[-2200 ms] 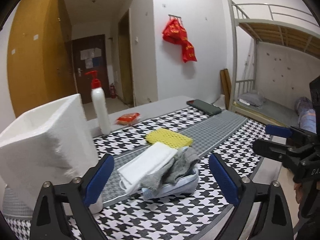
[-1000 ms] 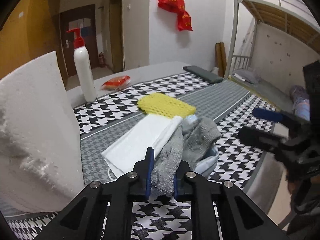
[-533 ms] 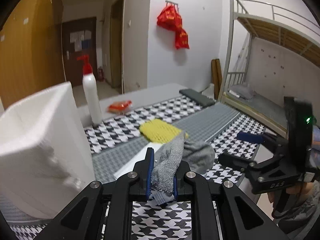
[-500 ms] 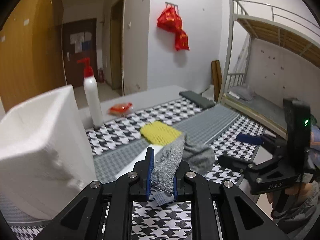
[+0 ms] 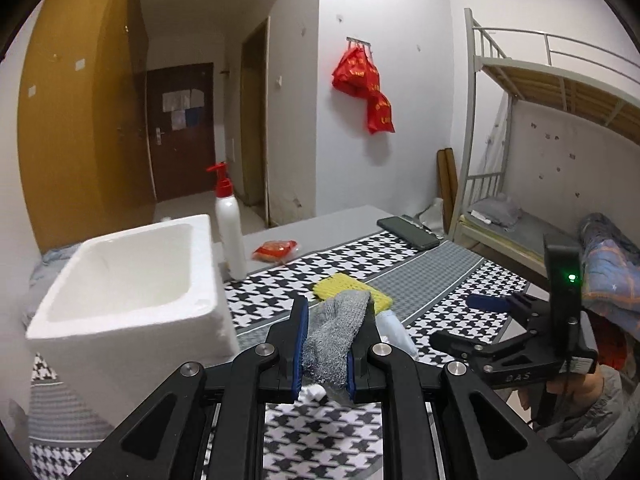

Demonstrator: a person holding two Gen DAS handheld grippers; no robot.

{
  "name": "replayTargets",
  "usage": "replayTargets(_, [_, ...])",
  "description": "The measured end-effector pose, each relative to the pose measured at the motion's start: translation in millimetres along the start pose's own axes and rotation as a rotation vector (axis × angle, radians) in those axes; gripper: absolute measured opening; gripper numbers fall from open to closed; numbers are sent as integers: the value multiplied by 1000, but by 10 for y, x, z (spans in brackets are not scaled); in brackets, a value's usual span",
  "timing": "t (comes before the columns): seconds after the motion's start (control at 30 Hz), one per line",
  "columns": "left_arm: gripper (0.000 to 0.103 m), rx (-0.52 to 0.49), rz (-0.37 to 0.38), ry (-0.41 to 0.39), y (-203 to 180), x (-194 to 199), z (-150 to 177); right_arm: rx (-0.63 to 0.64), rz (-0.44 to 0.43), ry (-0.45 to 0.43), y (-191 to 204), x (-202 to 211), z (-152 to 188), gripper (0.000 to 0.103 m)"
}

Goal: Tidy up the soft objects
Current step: 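Lift the grey sock with the left tool toward the foam box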

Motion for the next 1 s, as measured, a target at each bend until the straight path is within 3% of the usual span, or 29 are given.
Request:
replayTargets(0.53, [16, 83, -89, 57, 176, 80, 550, 40, 4, 82, 291, -284, 107, 103])
replayTargets(0.8, [17, 76, -80, 118, 111, -149, 811, 34, 25, 107, 293, -362, 151, 103])
replayTargets(0.9, [21, 78, -79, 145, 112, -245, 879, 32, 29, 114, 293, -389, 148, 103])
replayTargets(0.97, [32, 81, -77, 164, 120, -310, 909, 32, 28, 117, 298, -404, 143, 103])
replayTargets(1.0, [43, 83, -77, 174, 117, -339, 926, 33, 27, 118, 301, -414, 139, 103])
Point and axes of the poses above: each gripper's, at about its wrist camera, not at the fingertips, and x roughly against the way its jaws point, y to its left, z to its underside, the point moved 1 cm from there along -x, roughly the way its jaws point, and after that the axes turned 3 degrees about -x, right-handed, at the moved point
